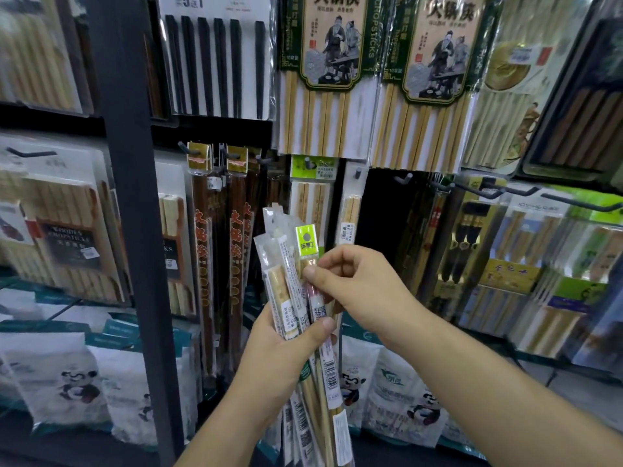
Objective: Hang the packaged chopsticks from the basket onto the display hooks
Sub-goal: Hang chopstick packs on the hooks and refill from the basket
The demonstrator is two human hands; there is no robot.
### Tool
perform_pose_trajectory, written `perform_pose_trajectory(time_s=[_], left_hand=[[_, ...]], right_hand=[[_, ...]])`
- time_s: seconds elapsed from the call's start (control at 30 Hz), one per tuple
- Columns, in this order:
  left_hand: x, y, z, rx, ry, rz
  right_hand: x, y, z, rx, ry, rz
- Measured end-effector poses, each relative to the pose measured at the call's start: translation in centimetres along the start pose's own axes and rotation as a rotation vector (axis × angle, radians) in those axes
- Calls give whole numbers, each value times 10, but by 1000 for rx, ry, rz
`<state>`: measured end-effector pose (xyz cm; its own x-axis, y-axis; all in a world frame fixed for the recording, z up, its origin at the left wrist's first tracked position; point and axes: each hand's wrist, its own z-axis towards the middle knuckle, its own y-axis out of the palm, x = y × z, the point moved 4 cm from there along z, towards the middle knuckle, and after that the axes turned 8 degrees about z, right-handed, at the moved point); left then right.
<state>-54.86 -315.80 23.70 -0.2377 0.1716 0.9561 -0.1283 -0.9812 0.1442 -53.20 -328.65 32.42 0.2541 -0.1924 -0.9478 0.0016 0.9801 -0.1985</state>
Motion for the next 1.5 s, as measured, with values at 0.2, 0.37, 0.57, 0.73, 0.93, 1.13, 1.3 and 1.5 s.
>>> perform_pose_trajectory(time_s=[0.2,0.37,0.57,0.73,0.93,1.13,1.3,1.5], left_hand=[[-3,7,1,27,-10,39],[-12,8,4,67,-47,9],[-14,10,5,56,-56,14],[-16,12,6,66,-59,2],[-17,9,8,71,-62,4],[-19,6,8,72,-63,-7],[-19,6,8,77,-58,-27],[-17,5,7,76,-53,-28]], right_hand=[[-6,-15,-5,15,-101,22],[-30,-56,-11,235,-271,111],[-40,-86,-6,351,-215,139],[-47,-84,4,345,-188,142],[-48,-81,11,383,-174,206],[-40,-82,11,409,-167,197],[-35,-83,22,431,-162,138],[-19,-87,37,483,-120,45]])
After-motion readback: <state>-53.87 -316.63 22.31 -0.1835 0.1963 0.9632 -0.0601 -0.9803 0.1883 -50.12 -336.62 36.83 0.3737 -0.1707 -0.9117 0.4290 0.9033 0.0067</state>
